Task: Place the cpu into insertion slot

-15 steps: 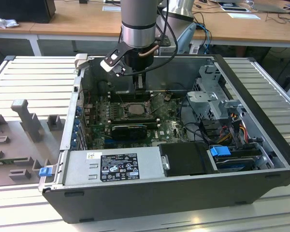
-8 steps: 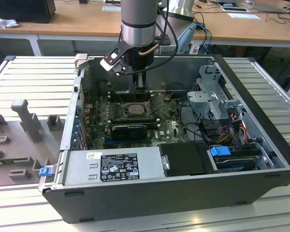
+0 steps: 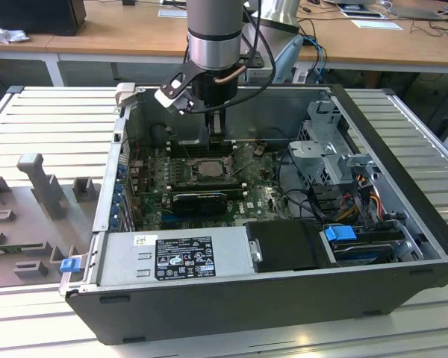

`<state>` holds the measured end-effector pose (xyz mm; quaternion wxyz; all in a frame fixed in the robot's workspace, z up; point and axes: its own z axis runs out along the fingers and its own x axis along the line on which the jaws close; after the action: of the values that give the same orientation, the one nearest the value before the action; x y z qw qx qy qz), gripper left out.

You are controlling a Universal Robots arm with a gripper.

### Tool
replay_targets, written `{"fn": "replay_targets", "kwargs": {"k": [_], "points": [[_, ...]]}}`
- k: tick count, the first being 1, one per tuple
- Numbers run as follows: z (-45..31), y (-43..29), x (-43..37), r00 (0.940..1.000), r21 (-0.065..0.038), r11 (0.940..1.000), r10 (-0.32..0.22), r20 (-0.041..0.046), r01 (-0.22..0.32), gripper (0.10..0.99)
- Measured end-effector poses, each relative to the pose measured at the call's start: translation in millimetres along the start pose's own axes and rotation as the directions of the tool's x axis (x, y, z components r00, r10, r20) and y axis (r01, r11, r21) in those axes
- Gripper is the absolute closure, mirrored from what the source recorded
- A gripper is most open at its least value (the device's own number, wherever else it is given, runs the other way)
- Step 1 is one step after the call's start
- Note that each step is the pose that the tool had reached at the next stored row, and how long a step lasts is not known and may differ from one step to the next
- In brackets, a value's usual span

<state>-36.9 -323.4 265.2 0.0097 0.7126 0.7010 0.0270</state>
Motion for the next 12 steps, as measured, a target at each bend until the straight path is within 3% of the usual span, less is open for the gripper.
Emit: {"fn": "replay_targets", "kwargs": {"k": [12], "points": [[-4.1,0.2,0.1,1.0,0.0,1.0,0.0,-0.0001,0.0,0.98]]}}
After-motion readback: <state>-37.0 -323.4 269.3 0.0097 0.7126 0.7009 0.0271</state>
